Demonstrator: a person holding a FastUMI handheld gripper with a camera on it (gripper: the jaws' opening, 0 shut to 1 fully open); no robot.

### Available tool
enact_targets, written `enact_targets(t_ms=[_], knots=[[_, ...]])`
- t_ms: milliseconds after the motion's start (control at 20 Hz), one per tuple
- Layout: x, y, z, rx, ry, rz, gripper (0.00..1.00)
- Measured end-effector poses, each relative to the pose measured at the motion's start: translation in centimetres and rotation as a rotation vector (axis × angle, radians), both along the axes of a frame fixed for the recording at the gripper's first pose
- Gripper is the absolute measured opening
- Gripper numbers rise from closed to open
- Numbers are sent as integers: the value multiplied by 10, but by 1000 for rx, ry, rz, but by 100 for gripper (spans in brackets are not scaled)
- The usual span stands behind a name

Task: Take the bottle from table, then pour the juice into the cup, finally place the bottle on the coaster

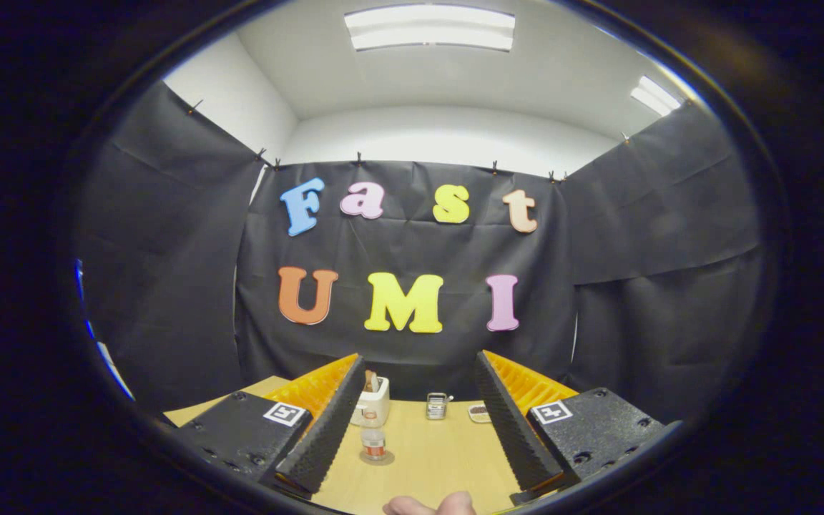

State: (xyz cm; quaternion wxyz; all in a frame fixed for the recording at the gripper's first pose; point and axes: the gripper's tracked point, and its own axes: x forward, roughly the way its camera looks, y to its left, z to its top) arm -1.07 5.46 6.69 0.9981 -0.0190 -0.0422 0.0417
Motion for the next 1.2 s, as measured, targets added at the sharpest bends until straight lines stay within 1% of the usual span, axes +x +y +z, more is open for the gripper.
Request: enact_targets(t_ms=[200,350,600,800,1200], knots=[[-14,3,-5,7,22,18,99],[-19,4,-13,48,55,32,99],[-20,1,-23,94,87,30,99],[-21,-1,-18,99,85,25,99],[-23,-5,-23,101,94,2,99]])
